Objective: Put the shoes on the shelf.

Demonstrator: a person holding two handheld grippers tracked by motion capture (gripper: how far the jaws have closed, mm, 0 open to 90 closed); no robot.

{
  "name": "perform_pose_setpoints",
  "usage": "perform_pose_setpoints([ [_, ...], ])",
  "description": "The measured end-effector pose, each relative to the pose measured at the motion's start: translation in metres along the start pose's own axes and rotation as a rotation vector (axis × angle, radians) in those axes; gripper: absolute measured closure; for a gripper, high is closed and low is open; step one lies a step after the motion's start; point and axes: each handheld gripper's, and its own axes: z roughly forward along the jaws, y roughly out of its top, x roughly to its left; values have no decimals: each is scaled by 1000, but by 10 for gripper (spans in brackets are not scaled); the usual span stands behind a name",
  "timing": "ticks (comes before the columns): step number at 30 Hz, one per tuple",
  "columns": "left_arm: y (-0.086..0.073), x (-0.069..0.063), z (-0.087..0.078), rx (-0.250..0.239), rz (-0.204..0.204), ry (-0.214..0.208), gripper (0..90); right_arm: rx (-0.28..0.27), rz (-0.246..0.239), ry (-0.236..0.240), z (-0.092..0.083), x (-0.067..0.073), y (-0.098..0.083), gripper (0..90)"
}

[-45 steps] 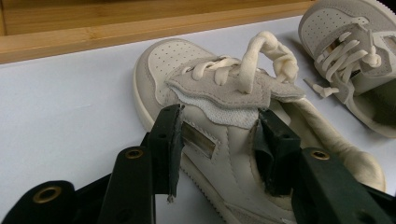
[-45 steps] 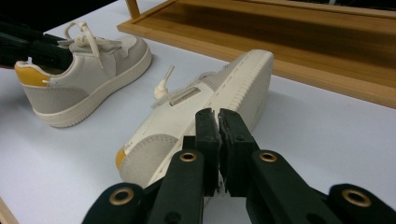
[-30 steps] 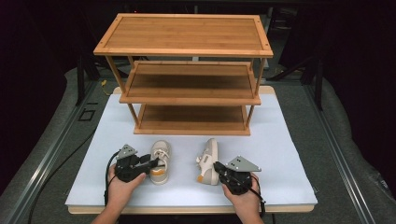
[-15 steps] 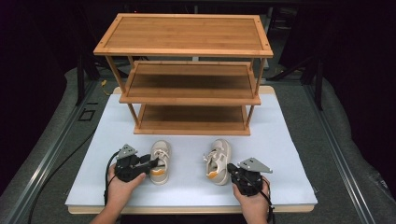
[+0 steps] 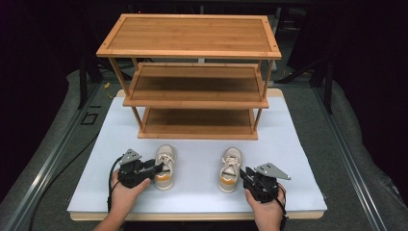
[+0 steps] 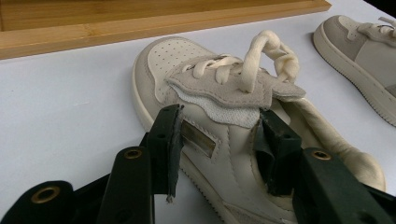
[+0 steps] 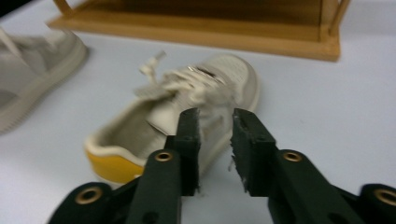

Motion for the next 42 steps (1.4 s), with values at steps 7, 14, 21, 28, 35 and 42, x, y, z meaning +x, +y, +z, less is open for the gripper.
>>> perform_pose_setpoints([
  [7,1,-1,1,0,-17,2,556,57,8,19,22,9,-1,546],
  [14,4,-9,8,5,-22,-25,558,72,57,36,29,3,2,636],
  [21,7,-21,17,11,-32,-45,558,76,31,57,38,12,7,656],
  [28,10,-36,29,6,-40,-52,558,77,-8,95,53,36,11,666],
  [35,11,-41,34,0,-38,-68,559,74,-8,106,60,47,13,666],
  [42,13,-46,39,5,-30,-84,558,78,-2,123,64,51,14,666],
])
